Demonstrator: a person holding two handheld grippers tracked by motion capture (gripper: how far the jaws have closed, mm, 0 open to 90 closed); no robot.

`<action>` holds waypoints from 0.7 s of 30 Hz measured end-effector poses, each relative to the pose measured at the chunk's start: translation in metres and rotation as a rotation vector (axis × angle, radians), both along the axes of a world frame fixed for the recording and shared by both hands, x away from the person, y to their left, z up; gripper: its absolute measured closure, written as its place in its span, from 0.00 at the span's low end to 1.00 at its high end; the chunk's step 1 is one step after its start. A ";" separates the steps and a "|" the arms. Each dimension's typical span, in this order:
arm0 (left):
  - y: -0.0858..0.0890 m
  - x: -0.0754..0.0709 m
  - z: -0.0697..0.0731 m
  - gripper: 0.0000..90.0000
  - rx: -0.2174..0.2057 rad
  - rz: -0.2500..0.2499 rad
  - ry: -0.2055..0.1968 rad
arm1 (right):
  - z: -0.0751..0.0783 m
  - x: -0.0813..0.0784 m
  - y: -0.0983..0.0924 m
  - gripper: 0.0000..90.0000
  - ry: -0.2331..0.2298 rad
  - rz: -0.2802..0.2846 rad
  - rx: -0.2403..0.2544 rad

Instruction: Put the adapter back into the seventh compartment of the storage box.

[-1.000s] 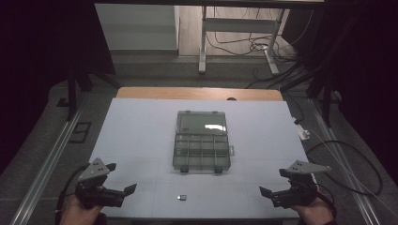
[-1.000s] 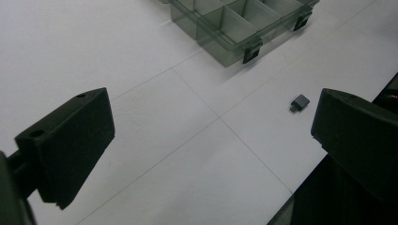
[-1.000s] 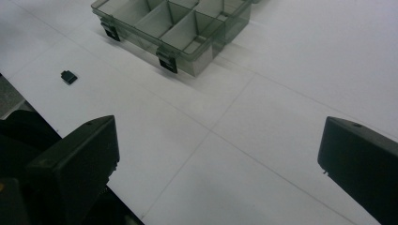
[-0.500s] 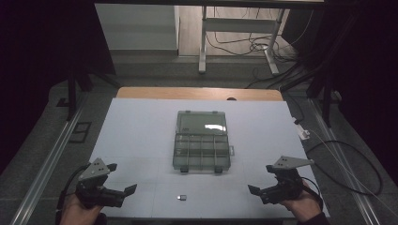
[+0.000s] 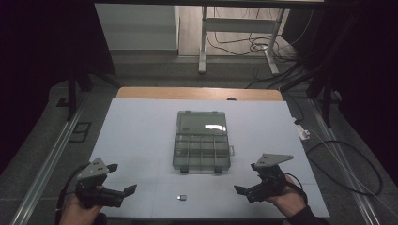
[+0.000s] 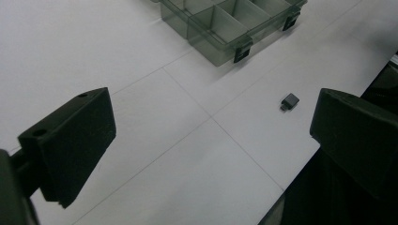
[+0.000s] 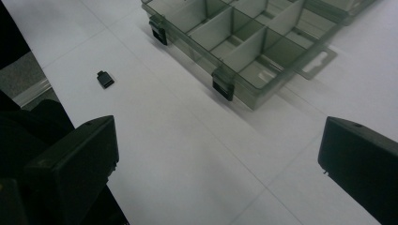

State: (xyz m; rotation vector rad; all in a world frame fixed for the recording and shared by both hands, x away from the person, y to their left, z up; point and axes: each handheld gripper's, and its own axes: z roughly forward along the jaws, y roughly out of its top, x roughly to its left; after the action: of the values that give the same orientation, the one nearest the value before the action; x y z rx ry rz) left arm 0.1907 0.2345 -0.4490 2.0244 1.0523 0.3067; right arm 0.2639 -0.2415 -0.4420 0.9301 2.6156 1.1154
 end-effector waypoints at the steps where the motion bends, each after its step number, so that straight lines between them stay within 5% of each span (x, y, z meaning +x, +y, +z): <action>1: 0.000 0.000 0.000 0.01 0.000 0.000 0.000 | 0.000 0.001 0.002 0.00 0.001 0.006 -0.002; 21: 0.000 0.000 0.000 0.01 0.001 -0.009 0.000 | -0.008 0.009 0.046 0.00 0.022 0.091 -0.028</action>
State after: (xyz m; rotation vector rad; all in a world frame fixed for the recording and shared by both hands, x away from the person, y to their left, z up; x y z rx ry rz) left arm 0.1907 0.2344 -0.4491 2.0291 1.0434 0.3024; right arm 0.2730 -0.1959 -0.4503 0.8303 2.7088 1.0915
